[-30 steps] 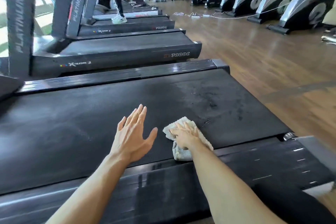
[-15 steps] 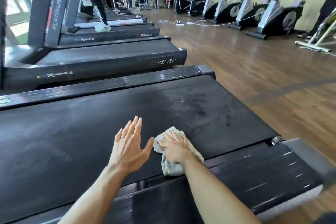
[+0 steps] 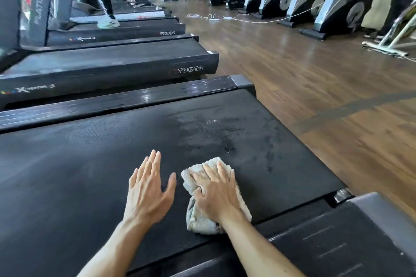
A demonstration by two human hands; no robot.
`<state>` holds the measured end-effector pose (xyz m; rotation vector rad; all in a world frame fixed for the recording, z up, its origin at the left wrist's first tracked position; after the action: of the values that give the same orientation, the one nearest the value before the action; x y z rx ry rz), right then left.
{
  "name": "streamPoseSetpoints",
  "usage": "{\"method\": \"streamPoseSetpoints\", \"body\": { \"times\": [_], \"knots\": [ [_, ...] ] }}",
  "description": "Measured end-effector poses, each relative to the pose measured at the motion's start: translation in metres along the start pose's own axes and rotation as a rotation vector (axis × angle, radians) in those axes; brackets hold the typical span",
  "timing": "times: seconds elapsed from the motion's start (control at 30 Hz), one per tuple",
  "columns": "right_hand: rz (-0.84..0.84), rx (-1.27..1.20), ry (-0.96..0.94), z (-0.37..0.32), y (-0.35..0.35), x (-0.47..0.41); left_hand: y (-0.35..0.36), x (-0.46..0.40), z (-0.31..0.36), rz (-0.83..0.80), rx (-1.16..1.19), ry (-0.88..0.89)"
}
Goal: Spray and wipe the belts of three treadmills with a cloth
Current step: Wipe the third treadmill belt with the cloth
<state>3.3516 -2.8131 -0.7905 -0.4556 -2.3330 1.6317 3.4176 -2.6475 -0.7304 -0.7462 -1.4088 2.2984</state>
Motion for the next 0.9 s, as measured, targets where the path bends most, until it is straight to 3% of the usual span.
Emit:
{"method": "streamPoseSetpoints", "body": {
  "times": [0.1,0.4,0.77,0.9],
  "knots": [
    [-0.018,0.03,0.021,0.037,-0.013,-0.004,0.008,0.013,0.022,-0.004,0.011,-0.001],
    [0.154,0.11,0.039,0.093,-0.028,0.0,0.036,0.047,0.026,-0.096,-0.058,-0.056],
    [0.183,0.156,0.115,0.076,-0.016,-0.027,0.072,0.031,-0.036,-0.128,-0.224,-0.142],
    [0.063,0.183,0.02,0.03,-0.004,-0.032,0.073,0.029,-0.036,-0.132,-0.251,-0.132]
  ]
}}
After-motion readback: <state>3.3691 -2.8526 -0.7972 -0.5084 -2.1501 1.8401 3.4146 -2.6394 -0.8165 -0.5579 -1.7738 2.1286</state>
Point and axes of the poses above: each hand's wrist, its own x-axis away from the middle knuckle, its own y-axis out of the palm, z = x × y, the point moved 6 cm from there along -x, towards the middle knuckle, and after that the axes turned 9 degrees about y, right-handed, at the moved point
